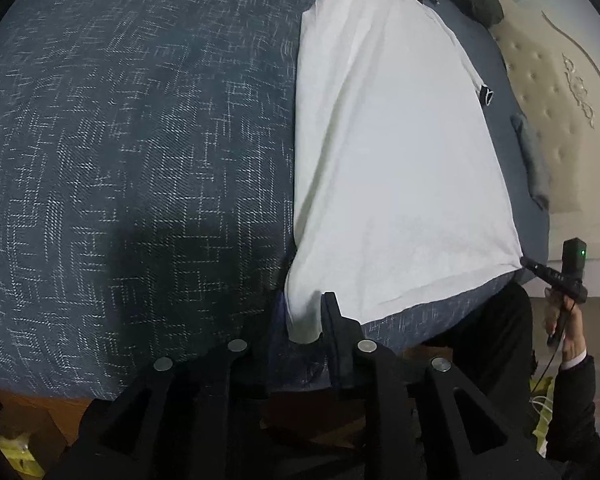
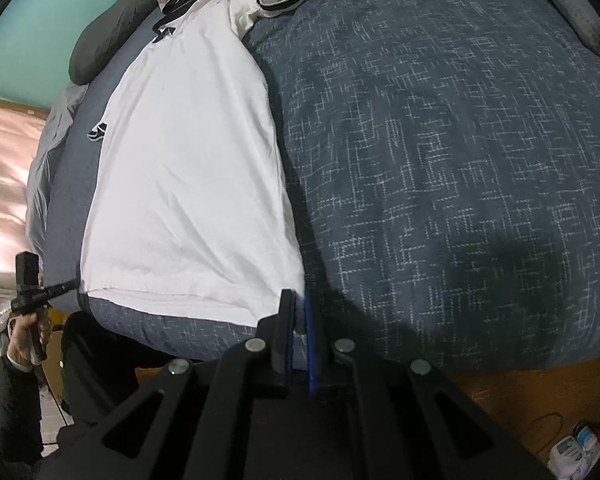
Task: Fold clothes
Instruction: 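Hold the white shirt hem with both tools and pull it taut, then open the right tool and regrasp the hem beside its old spot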
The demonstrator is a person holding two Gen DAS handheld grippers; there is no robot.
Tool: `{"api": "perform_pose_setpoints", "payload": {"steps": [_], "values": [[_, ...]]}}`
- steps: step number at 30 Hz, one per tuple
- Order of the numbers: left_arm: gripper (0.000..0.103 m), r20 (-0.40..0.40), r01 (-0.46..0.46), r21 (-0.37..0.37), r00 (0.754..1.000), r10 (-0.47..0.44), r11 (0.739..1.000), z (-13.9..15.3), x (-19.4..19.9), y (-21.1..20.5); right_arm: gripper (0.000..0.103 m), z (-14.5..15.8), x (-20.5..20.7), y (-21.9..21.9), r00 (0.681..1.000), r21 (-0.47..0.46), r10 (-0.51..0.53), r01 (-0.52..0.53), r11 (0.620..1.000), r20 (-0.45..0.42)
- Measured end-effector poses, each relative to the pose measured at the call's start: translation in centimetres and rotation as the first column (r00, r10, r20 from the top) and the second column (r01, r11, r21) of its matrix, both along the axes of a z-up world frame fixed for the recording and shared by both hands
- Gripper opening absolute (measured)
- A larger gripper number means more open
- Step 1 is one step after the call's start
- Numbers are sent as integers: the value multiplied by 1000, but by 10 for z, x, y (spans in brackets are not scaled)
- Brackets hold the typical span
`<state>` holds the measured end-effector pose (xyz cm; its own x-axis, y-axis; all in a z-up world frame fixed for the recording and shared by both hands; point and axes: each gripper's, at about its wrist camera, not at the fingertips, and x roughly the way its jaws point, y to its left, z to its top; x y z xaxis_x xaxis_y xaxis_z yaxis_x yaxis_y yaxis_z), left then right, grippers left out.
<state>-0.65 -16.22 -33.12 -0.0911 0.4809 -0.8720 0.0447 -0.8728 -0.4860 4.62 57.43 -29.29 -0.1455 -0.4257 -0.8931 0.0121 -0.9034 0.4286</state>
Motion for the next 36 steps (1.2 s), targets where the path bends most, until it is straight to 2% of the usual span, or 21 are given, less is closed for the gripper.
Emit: {"api": "perform_pose_setpoints", "payload": {"steps": [4,5,6,8,10,12,16,19,21,24,36], "values": [[21,-5,-6,7,1000,6,1000,-5,-1,1,13,4,4,17,999,-38,-46,46,998,-2],[21,-8,-8,8,1000,8,1000,-6,-2,1,16,4,4,18,999,-53,-54,53,997,0],[21,-10,-8,9,1000,8,1000,-7,-3,0,25,3,4,18,998,-55,-56,56,997,1],[20,-12,-9,3,1000,9,1000,-8,-3,0,31,2,2,16,999,-58,-51,51,997,3],[19,-13,-9,-4,1000,9,1000,-8,-2,-1,31,-1,0,7,999,-46,-36,36,998,10],[8,-17,-4,-4,1000,4,1000,-7,-2,0,31,-5,-3,0,1000,-28,-22,23,999,16],[4,-31,10,-9,999,-11,1000,-4,-3,7,31,-12,-5,-15,1000,26,6,-6,1000,17],[4,-41,25,-13,999,-26,1000,1,-3,11,29,-18,-4,-19,1000,31,9,-10,999,22],[4,-51,28,-12,998,-28,1000,5,-3,12,13,-18,-3,-21,1000,48,17,-18,999,16],[4,-67,28,-13,997,-29,1000,11,-2,10,6,-15,-1,-21,1000,55,22,-22,998,-5],[3,-84,20,-5,996,-20,1000,19,21,-4,4,-2,22,-9,997,99,71,-67,993,-33]]}}
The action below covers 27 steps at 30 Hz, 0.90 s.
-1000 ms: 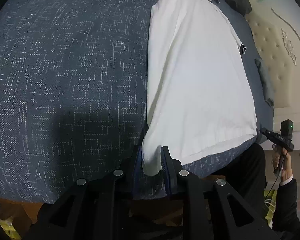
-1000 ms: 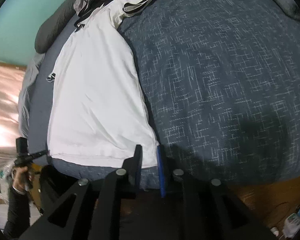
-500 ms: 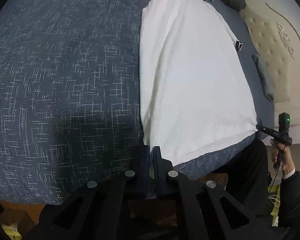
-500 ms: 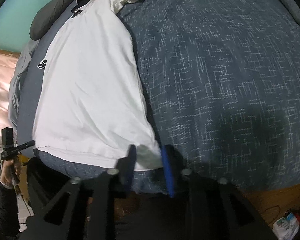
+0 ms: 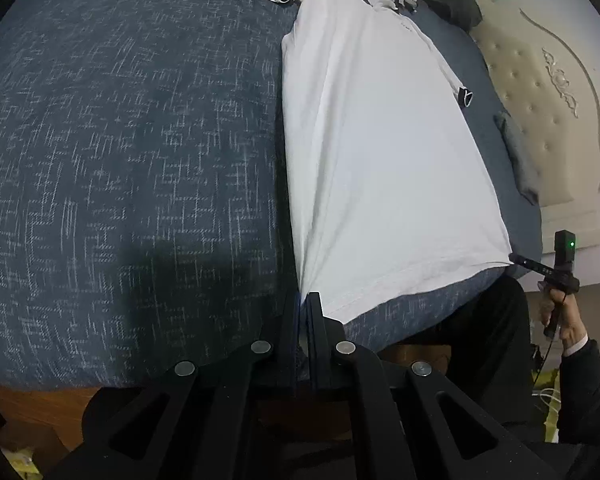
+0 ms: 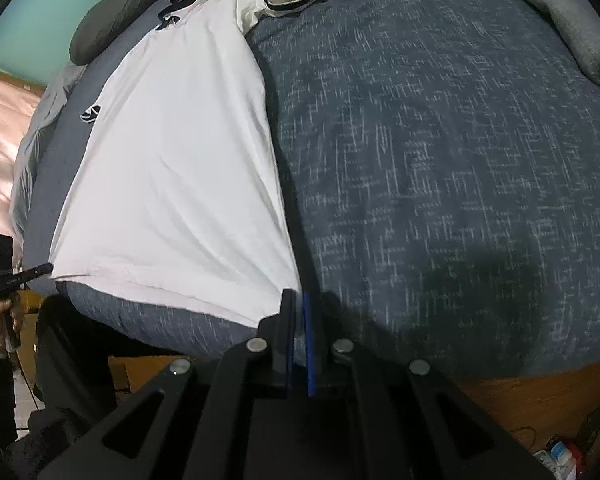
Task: Fold clothes
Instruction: 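Open the right tool and regrasp the hem beside its old spot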
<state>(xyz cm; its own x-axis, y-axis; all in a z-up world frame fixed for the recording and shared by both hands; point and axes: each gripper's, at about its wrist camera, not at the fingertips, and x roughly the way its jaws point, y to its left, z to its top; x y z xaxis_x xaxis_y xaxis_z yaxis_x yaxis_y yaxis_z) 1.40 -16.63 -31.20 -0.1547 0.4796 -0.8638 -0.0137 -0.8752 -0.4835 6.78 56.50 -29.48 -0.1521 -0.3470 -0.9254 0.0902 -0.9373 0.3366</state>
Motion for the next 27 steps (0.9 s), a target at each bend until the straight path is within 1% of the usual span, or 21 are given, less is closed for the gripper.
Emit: {"api": "perform_pose_setpoints", "payload": {"steps": [2,6,10,16,20,22,25,27], "values": [[3,9,4,-8,1000,-4,1000,-3,2,-2,4,-1,7,5,1000,4,3,-3,1000,5],[3,25,7,-19,1000,-7,1000,-8,1,-3,4,-5,2,-3,1000,11,-6,5,1000,7],[3,40,29,-38,999,-28,999,-10,0,0,4,-6,-5,-6,1000,29,7,-7,1000,7],[3,71,27,-59,997,-23,998,-22,-4,0,4,-11,-6,-10,1000,43,3,-4,999,19],[5,80,3,-63,997,2,998,-27,-10,0,4,-10,-5,-16,1000,51,15,-15,999,6],[5,80,1,-67,997,4,998,-25,-12,0,4,-6,-6,-23,1000,55,25,-24,998,-16],[5,73,2,-70,997,3,998,-20,-13,1,4,-4,-6,-30,999,61,37,-36,997,-24],[9,65,-4,-69,998,9,998,-14,-11,-1,5,-1,-6,-27,999,65,41,-39,997,-26]]}}
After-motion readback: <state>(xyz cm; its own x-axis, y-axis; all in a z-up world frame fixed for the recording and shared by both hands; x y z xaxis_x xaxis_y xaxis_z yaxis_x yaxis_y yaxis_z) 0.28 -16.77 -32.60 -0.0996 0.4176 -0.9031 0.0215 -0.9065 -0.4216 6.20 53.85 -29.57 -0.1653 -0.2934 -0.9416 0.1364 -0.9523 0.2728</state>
